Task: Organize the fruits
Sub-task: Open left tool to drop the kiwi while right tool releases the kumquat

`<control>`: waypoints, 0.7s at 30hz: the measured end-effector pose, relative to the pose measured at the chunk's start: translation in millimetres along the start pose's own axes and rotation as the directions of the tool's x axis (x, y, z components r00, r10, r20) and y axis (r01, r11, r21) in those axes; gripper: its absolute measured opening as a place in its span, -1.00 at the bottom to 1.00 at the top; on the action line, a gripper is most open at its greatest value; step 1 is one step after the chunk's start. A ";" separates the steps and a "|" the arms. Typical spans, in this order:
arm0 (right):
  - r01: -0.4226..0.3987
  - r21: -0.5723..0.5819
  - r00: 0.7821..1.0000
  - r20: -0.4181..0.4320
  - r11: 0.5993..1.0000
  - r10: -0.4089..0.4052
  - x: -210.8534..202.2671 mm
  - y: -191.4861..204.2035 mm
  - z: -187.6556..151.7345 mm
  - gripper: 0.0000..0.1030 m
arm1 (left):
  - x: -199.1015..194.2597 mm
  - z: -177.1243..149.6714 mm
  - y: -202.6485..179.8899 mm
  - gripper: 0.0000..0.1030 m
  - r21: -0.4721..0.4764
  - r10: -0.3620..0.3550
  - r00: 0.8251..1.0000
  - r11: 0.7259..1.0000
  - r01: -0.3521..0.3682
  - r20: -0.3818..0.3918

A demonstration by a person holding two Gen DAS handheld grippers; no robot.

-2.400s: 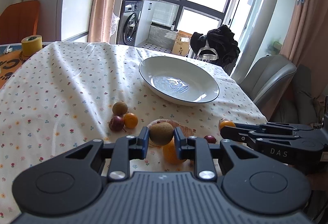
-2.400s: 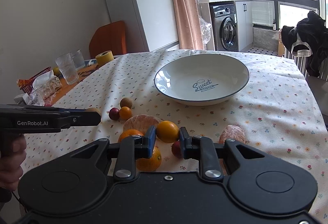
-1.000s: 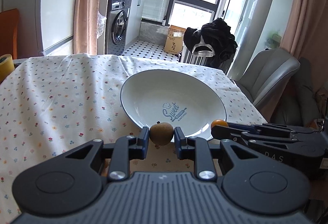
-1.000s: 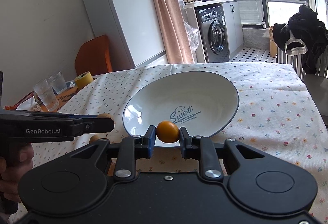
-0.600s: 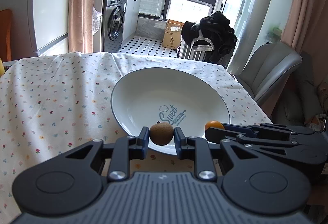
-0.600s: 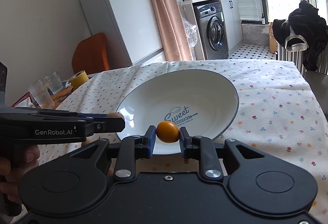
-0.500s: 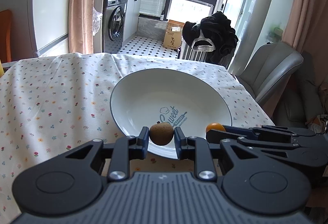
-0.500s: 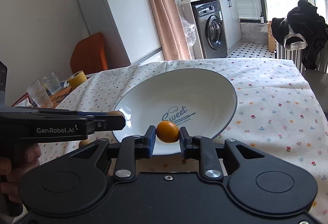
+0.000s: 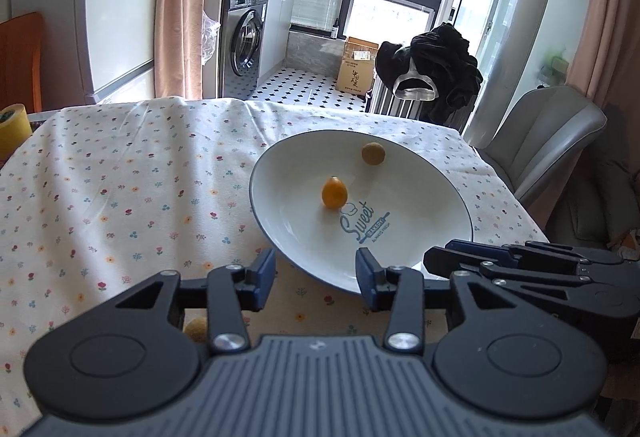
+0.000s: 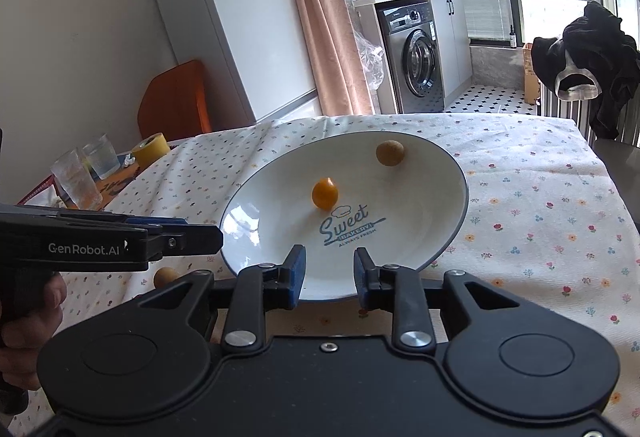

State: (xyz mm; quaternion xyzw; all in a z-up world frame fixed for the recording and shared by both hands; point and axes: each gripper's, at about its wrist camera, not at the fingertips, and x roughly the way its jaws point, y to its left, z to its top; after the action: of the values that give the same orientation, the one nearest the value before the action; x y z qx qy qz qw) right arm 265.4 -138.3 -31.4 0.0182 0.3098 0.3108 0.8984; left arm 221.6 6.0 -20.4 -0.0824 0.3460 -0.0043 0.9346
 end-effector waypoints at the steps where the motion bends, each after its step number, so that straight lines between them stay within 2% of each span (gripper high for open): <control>1: -0.001 -0.004 1.000 0.001 1.000 0.001 -1.4 1.3 -0.2 -0.47 | -2.2 -0.8 0.6 -0.03 -0.001 0.002 1.000 1.000 -0.002 0.003; 7: -0.020 -0.006 1.000 0.012 1.000 0.020 -14.2 5.9 -2.2 -0.46 | -19.8 -6.5 1.9 0.22 -0.023 0.037 0.999 0.999 -0.036 0.029; 11: -0.041 -0.008 0.999 0.024 0.999 0.042 -25.0 6.2 -3.3 -0.46 | -35.7 -12.7 0.1 0.50 -0.031 0.093 0.994 0.995 -0.091 0.055; 14: -0.054 -0.006 0.998 0.033 0.999 0.054 -33.1 5.7 -4.1 -0.44 | -45.9 -16.2 -2.0 0.54 -0.035 0.113 0.991 0.993 -0.111 0.065; 19: -0.059 -0.026 0.997 0.039 0.998 0.060 -47.0 8.8 -6.2 -0.30 | -64.4 -24.4 -6.6 0.66 -0.045 0.127 0.986 0.991 -0.123 0.108; 21: -0.055 -0.026 0.997 0.045 0.998 0.056 -52.6 9.8 -7.3 -0.10 | -70.6 -27.5 -8.8 0.70 -0.045 0.131 0.985 0.991 -0.127 0.116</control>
State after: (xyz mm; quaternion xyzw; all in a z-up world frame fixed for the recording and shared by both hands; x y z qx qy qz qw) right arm 223.6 -161.5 -6.4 0.0226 0.2844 0.3390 0.8965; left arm 150.5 -2.2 6.1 -0.0773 0.2945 0.0676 0.9501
